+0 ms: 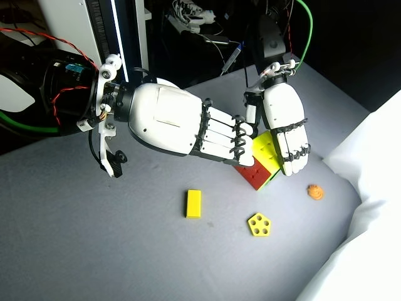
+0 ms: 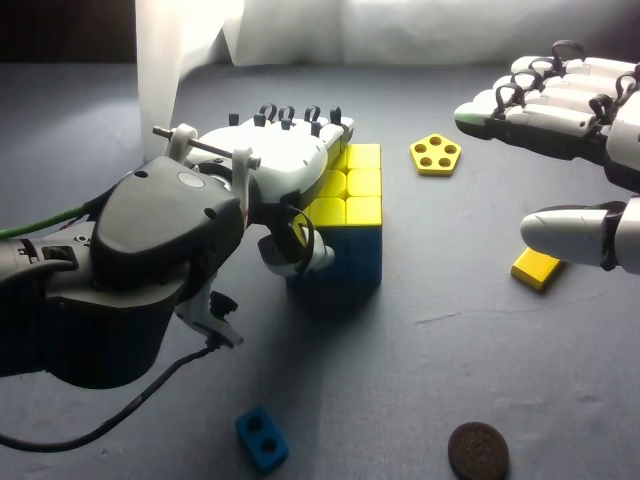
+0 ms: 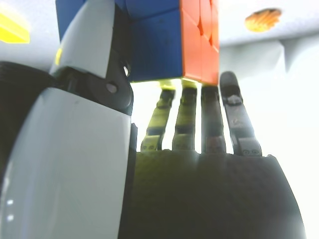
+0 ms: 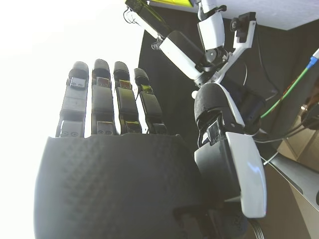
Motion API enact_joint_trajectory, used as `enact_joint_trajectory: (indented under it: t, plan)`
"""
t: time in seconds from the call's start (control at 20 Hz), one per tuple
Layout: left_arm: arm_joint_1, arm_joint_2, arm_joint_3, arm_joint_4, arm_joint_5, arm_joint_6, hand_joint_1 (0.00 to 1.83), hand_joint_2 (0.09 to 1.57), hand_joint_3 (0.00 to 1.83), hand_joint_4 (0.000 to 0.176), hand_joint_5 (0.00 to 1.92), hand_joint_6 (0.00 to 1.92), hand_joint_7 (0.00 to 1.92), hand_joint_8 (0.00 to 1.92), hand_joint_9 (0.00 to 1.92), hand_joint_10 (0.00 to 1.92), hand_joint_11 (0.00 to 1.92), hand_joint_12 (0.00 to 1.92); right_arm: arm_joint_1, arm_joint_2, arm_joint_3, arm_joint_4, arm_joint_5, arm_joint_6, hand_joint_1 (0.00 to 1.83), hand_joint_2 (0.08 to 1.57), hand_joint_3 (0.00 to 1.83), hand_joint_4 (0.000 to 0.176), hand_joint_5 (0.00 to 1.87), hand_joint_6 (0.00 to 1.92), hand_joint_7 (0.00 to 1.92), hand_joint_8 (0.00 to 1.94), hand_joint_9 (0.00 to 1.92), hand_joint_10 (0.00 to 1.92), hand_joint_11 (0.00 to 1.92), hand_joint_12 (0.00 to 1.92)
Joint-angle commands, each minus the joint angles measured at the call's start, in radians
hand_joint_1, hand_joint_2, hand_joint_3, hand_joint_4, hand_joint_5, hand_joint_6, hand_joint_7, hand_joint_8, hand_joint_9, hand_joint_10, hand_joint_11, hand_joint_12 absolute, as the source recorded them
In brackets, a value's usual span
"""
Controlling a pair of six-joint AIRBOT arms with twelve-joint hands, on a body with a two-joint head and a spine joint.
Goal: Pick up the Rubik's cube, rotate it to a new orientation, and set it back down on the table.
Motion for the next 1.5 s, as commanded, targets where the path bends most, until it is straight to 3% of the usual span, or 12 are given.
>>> enact_joint_trajectory:
  t: [0.0,0.15,0.55,0.65,0.8,1.0,1.45]
  plan:
    - [-0.014,0.007,0.006,0.059,-0.040,0.005,0.99,1.21,0.00,0.000,0.00,0.00,0.00,0.00,0.03,0.00,0.00,0.27,0.006,0.003,-0.002,0.010,0.117,0.002,0.00,1.39,0.00,0.000,0.04,0.00,0.08,0.01,0.08,0.01,0.01,0.01]
    - [-0.046,0.011,0.006,0.053,-0.040,0.038,0.96,1.23,0.00,0.000,0.00,0.00,0.00,0.00,0.01,0.00,0.00,0.21,0.005,0.003,-0.002,0.010,0.117,0.002,0.00,1.39,0.00,0.000,0.04,0.00,0.08,0.00,0.07,0.01,0.00,0.00]
    - [-0.074,0.014,0.021,-0.059,0.018,0.139,1.01,1.19,0.00,0.000,0.00,0.00,0.00,0.00,0.01,0.00,0.00,0.22,0.004,0.003,-0.003,0.005,0.117,0.002,0.00,1.40,0.00,0.000,0.02,0.00,0.07,0.00,0.07,0.00,0.00,0.00]
    - [-0.072,0.015,0.018,-0.062,0.018,0.143,0.95,1.19,0.00,0.000,0.00,0.00,0.00,0.00,0.03,0.00,0.00,0.29,0.003,0.003,-0.003,0.005,0.117,0.002,0.00,1.40,0.00,0.000,0.02,0.00,0.07,0.00,0.07,0.00,0.00,0.00]
    - [-0.068,0.014,0.017,-0.066,0.018,0.145,0.94,1.19,0.00,0.000,0.00,0.00,0.00,0.00,0.00,0.00,0.00,0.23,0.003,0.003,-0.003,0.005,0.118,0.002,0.00,1.40,0.00,0.000,0.05,0.01,0.09,0.01,0.08,0.01,0.00,0.00]
    - [-0.062,0.014,0.020,-0.066,0.023,0.146,0.99,1.14,0.00,0.000,0.00,0.00,0.00,0.00,0.02,0.00,0.00,0.35,0.003,0.003,-0.003,0.004,0.118,0.002,0.00,1.39,0.00,0.000,0.07,0.02,0.11,0.01,0.10,0.01,0.02,0.01]
    - [-0.062,-0.001,0.060,-0.054,0.064,0.146,1.00,1.11,0.00,0.000,0.00,0.00,0.00,0.00,0.00,0.00,0.00,0.20,0.002,0.003,-0.006,-0.001,0.118,0.002,0.00,1.39,0.00,0.000,0.05,0.01,0.07,0.00,0.07,0.00,0.00,0.00]
